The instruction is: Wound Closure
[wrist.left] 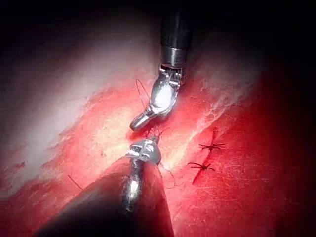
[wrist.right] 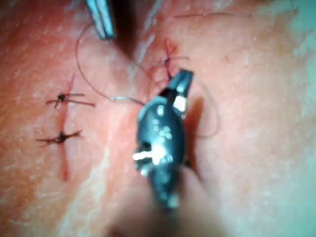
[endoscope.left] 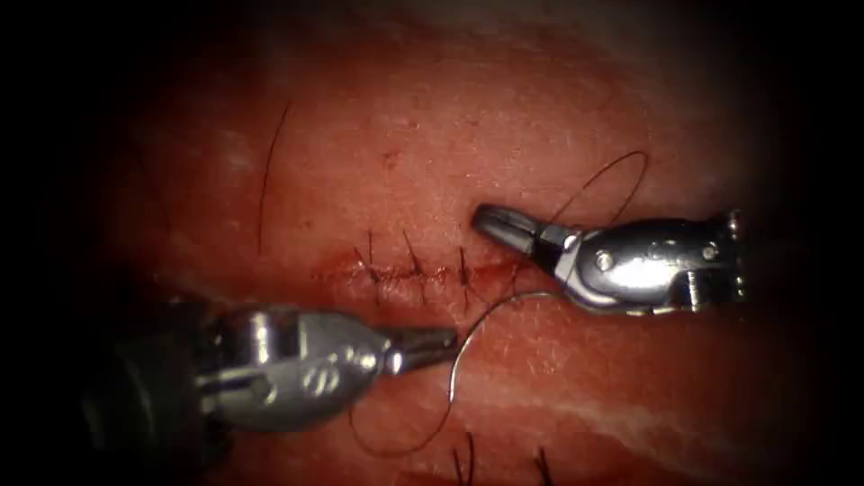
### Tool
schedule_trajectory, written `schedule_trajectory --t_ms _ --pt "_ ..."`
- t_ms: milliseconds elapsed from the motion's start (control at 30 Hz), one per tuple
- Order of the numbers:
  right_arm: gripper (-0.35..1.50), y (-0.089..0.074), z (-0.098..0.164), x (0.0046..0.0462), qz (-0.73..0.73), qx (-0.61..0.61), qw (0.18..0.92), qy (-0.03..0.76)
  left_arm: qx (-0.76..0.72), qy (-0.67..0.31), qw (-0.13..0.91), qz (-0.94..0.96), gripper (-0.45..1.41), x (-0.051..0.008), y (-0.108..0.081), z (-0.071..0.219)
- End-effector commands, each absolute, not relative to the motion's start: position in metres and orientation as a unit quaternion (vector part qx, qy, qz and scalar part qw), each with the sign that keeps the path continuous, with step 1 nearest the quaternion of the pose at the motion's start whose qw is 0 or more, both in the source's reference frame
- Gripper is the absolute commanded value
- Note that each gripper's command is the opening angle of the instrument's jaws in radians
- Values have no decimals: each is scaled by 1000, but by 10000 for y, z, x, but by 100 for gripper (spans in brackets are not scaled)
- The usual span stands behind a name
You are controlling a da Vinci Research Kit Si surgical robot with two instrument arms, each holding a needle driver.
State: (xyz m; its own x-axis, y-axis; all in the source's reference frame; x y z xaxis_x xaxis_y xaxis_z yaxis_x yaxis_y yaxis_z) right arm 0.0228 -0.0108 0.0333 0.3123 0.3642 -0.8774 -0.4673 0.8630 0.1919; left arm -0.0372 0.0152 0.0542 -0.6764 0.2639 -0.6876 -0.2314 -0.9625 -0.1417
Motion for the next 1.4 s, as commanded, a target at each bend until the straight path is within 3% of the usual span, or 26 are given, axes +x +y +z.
schedule_trajectory --t_ms 33,500,1400 --pt "-35 -121 334 227 258 -47 808 528 -375 -22 141 916 -45 -368 158 548" --pt "-35 -137 334 221 261 -56 805 530 -321 -11 196 927 -45 -273 291 586" --pt "-35 -177 335 219 257 -73 807 528 -279 15 232 932 -45 -269 470 696"
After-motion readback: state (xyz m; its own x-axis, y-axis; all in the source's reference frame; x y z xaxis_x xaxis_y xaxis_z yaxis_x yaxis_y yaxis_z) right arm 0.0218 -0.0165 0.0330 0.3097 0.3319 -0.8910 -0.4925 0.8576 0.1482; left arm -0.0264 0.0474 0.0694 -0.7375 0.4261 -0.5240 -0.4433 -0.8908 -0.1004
